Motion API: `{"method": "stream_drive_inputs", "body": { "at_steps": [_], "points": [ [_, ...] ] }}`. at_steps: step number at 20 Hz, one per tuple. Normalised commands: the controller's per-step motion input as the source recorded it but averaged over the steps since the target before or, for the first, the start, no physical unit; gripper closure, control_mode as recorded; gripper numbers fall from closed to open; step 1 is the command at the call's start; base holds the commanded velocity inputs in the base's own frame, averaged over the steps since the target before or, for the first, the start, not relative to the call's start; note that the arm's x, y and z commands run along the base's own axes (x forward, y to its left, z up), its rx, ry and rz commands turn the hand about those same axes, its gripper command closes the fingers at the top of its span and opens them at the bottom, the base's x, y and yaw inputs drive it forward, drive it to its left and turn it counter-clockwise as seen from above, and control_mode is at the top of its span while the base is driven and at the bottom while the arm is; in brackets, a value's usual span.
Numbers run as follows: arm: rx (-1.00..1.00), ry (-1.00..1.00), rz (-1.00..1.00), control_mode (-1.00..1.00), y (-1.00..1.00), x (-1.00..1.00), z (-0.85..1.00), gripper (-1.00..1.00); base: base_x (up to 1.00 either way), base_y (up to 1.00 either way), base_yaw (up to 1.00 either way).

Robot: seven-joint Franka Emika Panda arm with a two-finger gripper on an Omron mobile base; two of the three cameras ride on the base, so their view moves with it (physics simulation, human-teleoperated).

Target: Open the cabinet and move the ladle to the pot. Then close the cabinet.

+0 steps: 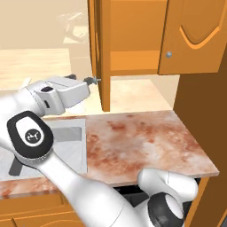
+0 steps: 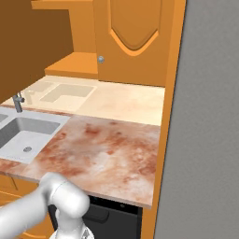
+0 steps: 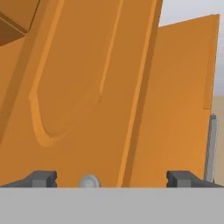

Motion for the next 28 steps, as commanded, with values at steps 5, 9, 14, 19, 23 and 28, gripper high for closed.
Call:
{"method": "stream_drive_inputs", "body": {
  "at_steps": [5, 9, 14, 19, 23, 28],
  "points": [
    [0.0, -0.07, -0.09, -1.0, 0.13, 0.73, 0.0, -1.0, 0.0, 0.0, 0.0],
    [0.0, -0.07, -0.09, -1.0, 0.11, 0.58, 0.0, -1.0, 0.0, 0.0, 0.0],
    [0.0, -0.06, -0.11, -1.0, 0.02, 0.45, 0.0, -1.0, 0.0, 0.0, 0.0],
    [0.0, -0.03, -0.14, -1.0, 0.0, 0.31, 0.0, -1.0, 0.0, 0.0, 0.0],
    [0.0, 0.0, -0.1, -1.0, -0.07, 0.21, 0.0, -1.0, 0.0, 0.0, 0.0],
    [0.01, 0.0, -0.02, -1.0, -0.29, 0.11, 0.0, -1.0, 0.0, 0.0, 0.0]
  ]
}}
